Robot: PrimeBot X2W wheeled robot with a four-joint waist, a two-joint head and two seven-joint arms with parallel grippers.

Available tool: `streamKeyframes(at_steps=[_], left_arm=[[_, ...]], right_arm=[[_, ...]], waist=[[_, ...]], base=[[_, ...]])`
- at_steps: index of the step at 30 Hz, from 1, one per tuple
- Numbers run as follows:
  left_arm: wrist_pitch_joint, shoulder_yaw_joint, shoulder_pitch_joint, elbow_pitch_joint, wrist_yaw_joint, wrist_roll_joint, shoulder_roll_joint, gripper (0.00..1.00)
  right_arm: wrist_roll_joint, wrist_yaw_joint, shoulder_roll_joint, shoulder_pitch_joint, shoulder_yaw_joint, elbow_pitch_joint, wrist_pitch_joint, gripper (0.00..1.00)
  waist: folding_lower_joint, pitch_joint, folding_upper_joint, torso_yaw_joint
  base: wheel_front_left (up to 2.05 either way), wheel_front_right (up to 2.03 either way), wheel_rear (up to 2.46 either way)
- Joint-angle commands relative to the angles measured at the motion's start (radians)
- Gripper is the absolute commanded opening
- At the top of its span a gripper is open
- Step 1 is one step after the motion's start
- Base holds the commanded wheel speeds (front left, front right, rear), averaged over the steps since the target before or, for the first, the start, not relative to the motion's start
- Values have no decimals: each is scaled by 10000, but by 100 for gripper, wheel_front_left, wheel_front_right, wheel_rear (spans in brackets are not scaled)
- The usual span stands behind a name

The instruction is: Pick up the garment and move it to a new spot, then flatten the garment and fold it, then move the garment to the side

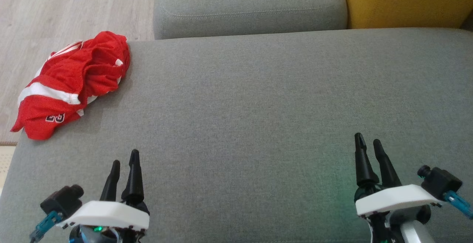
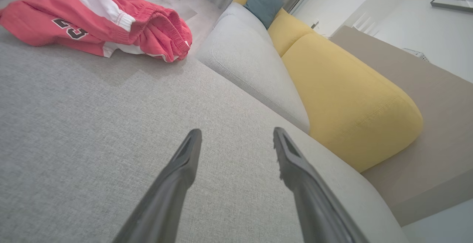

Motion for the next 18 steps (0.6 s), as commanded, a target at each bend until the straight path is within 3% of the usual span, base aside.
streamKeyframes(at_steps=[1,18], left_arm=[[-136,119,-248,-436,45,311,134,100],[-631,-202,-6,-539,330,2358,157,100]], right_arm=[[-327,50,-74,-526,240,-301,-185,100],[-2492,61,-87,-630,785,-190,-685,100]], waist=[[0,-8,-1,-3],[0,-131,-1,-75]], base=[[0,0,0],[0,0,0]])
